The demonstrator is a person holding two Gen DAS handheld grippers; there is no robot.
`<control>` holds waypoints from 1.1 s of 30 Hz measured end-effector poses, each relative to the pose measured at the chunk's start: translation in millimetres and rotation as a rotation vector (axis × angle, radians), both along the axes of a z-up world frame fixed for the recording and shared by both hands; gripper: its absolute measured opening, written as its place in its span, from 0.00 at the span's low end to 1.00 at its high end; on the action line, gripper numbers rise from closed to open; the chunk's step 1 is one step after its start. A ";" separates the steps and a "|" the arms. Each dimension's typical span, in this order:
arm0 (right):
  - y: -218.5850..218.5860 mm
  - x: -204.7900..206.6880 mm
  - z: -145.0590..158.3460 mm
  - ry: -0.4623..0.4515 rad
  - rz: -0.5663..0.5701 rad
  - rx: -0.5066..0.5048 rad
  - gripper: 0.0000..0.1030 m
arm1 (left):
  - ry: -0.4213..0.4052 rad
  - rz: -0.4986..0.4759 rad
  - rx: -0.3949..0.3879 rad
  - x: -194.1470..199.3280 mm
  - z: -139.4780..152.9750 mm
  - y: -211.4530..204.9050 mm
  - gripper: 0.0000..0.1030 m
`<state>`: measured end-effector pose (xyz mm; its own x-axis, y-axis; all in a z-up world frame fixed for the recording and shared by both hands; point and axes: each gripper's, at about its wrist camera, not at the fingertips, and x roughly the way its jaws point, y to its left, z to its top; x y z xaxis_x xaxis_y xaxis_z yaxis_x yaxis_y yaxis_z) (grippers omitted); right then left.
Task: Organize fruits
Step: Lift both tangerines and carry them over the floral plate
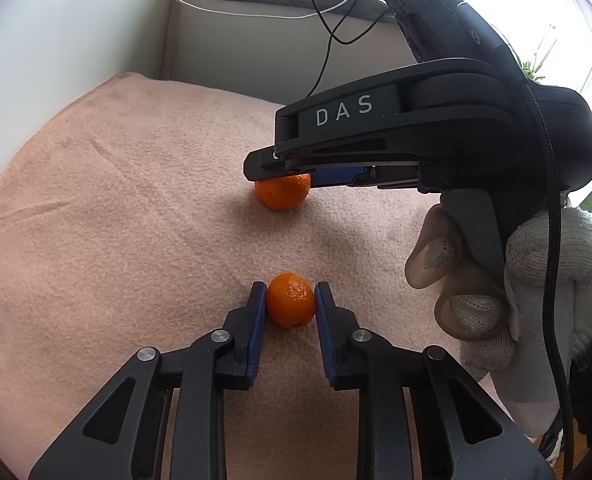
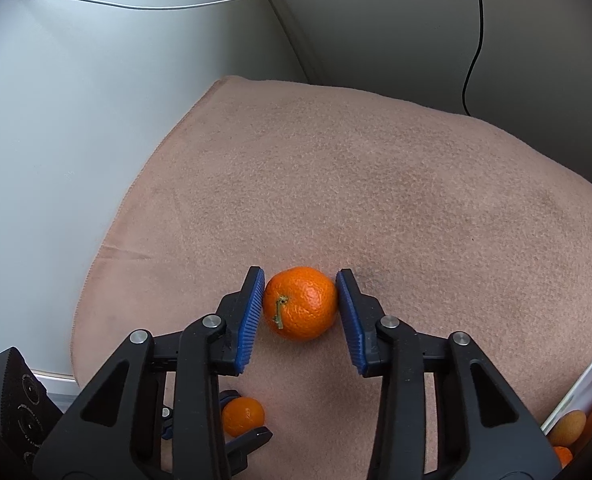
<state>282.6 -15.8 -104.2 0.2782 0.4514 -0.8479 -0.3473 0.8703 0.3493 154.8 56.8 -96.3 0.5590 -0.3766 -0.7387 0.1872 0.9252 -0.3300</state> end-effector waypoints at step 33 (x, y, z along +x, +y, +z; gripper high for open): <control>-77.7 -54.2 65.4 -0.125 -0.055 0.078 0.37 | -0.086 -0.001 0.001 -38.7 34.4 -3.2 0.21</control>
<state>228.4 -93.6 -38.8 0.4053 0.4959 -0.7680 -0.3449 0.8609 0.3739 116.1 53.6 -61.9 0.6199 -0.3763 -0.6886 0.2153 0.9254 -0.3118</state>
